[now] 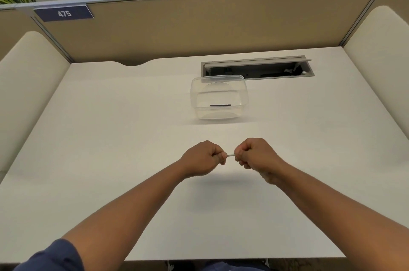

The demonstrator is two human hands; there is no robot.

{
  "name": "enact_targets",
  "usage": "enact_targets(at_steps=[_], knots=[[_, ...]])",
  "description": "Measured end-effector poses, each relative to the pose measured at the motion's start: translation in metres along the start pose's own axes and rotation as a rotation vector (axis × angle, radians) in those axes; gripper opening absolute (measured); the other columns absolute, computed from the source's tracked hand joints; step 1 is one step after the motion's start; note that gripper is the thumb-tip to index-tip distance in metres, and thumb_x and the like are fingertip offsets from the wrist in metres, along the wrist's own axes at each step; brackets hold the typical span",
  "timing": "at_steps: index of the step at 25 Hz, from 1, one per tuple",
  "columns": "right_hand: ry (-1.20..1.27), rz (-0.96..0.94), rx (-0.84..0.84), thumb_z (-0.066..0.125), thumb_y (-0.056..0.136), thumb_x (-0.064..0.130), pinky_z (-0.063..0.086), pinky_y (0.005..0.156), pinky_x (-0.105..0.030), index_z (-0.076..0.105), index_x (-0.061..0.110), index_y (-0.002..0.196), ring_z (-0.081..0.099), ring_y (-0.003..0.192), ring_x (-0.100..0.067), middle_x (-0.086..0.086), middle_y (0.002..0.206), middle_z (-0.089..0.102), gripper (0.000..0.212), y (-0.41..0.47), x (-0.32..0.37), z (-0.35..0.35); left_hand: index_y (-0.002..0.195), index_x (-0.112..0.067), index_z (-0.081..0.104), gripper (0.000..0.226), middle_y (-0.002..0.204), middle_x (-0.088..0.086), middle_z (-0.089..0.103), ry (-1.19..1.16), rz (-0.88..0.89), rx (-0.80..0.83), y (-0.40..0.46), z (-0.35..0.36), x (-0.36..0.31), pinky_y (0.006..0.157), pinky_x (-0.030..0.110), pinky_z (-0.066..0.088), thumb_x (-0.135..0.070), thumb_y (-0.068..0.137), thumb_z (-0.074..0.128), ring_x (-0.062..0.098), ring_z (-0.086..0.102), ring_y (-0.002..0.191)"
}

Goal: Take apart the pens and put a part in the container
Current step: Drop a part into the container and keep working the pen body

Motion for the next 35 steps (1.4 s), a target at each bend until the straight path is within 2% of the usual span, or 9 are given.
enact_targets(at_steps=[3,6,12,15,17,20,25,31,35], knots=[[0.229,0.336,0.125,0.054,0.09,-0.003,0.046,0.05,-0.024,0.067,0.002,0.081,0.055,0.052,-0.014,-0.01,0.068,0.065,0.016,0.002,-0.013,0.001,0.071,-0.031,0.051,0.032,0.058,-0.011,0.049,0.499,0.149,-0.2,-0.006,0.001,-0.013,0.051,0.028,0.028,-0.043,0.1,0.043,0.017,0.051,0.061],[0.254,0.305,0.153,0.055,0.092,-0.002,0.046,0.051,-0.024,0.066,0.004,0.081,0.054,0.053,-0.014,-0.009,0.069,0.065,0.016,0.001,-0.016,0.003,0.071,-0.027,0.046,0.034,0.06,-0.007,0.048,0.59,0.228,-0.24,-0.007,0.004,-0.014,0.05,0.028,0.03,-0.042,0.101,0.04,0.022,0.051,0.062],[-0.208,-0.428,0.019,0.07,0.089,0.008,0.051,0.063,-0.022,0.075,0.018,0.087,0.061,0.066,-0.01,0.003,0.073,0.072,0.012,-0.002,0.01,-0.007,0.079,-0.02,0.074,0.033,0.051,-0.017,0.046,-0.233,-0.016,0.115,0.004,-0.002,0.008,0.048,0.018,0.034,-0.035,0.1,0.053,0.003,0.038,0.048],[-0.636,-0.92,-0.063,0.071,0.089,0.008,0.047,0.062,-0.028,0.073,0.011,0.091,0.058,0.068,-0.019,-0.001,0.076,0.069,0.004,-0.02,0.03,-0.004,0.08,-0.02,0.073,0.031,0.054,-0.012,0.044,-0.4,-0.057,0.31,0.0,-0.001,0.009,0.045,0.02,0.025,-0.035,0.099,0.055,0.009,0.03,0.048],[-0.844,-1.085,-0.108,0.072,0.088,0.005,0.045,0.058,-0.031,0.071,0.007,0.088,0.054,0.065,-0.025,-0.004,0.073,0.066,0.001,-0.027,0.036,-0.001,0.081,-0.018,0.072,0.03,0.056,-0.009,0.041,-0.433,-0.071,0.376,0.0,-0.001,0.008,0.047,0.022,0.021,-0.033,0.1,0.055,0.012,0.025,0.05],[-0.801,-0.881,-0.149,0.067,0.09,0.006,0.037,0.057,-0.031,0.066,0.011,0.08,0.049,0.063,-0.023,0.002,0.065,0.059,0.011,-0.024,0.038,0.002,0.076,-0.018,0.072,0.033,0.053,-0.012,0.043,-0.338,-0.041,0.238,0.002,-0.007,0.005,0.046,0.019,0.027,-0.035,0.099,0.055,0.009,0.03,0.048],[-0.331,-0.045,0.035,0.055,0.09,0.015,0.038,0.059,-0.031,0.07,0.02,0.068,0.052,0.059,-0.017,0.005,0.064,0.065,0.027,-0.002,0.005,-0.003,0.073,-0.034,0.063,0.031,0.058,-0.015,0.055,0.293,0.009,-0.032,0.005,-0.005,-0.006,0.055,0.028,0.039,-0.044,0.099,0.049,0.004,0.049,0.055],[-0.399,-0.136,0.06,0.062,0.093,0.022,0.046,0.06,-0.031,0.07,0.024,0.071,0.057,0.063,-0.013,0.006,0.068,0.069,0.024,0.001,0.012,-0.008,0.093,-0.034,0.067,0.023,0.072,-0.014,0.058,0.23,0.051,0.061,0.007,-0.008,-0.003,0.065,0.031,0.045,-0.045,0.101,0.048,0.008,0.052,0.067],[-0.388,-0.133,-0.037,0.064,0.093,0.019,0.046,0.06,-0.028,0.069,0.024,0.073,0.058,0.07,-0.015,0.003,0.077,0.07,0.021,0.011,-0.004,-0.026,0.077,-0.029,0.05,0.03,0.071,-0.009,0.055,0.331,0.077,0.03,0.01,-0.01,0.017,0.06,0.034,0.038,-0.038,0.104,0.041,0.014,0.048,0.066]])
Point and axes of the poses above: each hand's wrist, its own y-axis towards the middle knuckle, its own z-axis out of the palm, x = y × z, the point moved 6 cm from there along y, towards the middle knuckle
